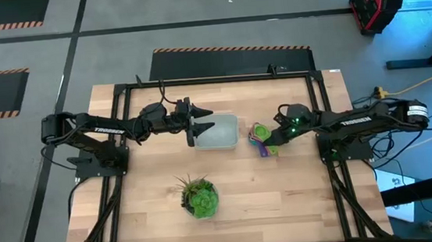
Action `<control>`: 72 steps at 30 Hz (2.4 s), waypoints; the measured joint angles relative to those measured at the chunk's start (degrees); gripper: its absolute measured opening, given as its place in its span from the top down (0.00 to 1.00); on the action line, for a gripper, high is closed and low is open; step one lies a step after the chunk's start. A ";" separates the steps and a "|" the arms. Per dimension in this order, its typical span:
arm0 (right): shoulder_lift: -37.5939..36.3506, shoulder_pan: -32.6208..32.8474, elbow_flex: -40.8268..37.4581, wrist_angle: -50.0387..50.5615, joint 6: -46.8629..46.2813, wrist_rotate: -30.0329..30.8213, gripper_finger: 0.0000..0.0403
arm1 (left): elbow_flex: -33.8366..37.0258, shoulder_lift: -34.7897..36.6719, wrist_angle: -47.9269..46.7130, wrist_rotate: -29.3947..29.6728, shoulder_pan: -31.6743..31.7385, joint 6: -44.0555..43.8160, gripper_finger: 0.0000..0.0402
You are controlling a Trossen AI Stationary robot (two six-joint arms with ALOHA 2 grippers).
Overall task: Nest measuring cups in basket
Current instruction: Put the stacked measuring cups into the gray bin
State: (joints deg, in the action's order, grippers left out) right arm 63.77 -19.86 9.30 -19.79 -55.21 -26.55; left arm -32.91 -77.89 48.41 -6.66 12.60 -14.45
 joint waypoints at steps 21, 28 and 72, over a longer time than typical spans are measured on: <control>15.10 1.36 0.02 -17.84 -0.08 -1.62 0.15 | 0.00 0.00 0.00 0.01 0.00 0.02 0.42; 19.16 1.36 0.02 -23.28 -0.23 -2.03 0.15 | 0.00 0.00 0.01 0.00 0.00 0.01 0.42; 27.58 1.36 1.50 -33.57 0.67 -1.75 0.26 | 0.00 0.00 0.00 0.02 0.00 0.00 0.42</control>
State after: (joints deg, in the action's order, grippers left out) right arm 91.35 -18.50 10.80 -53.36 -54.53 -28.30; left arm -32.91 -77.89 48.40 -6.63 12.60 -14.46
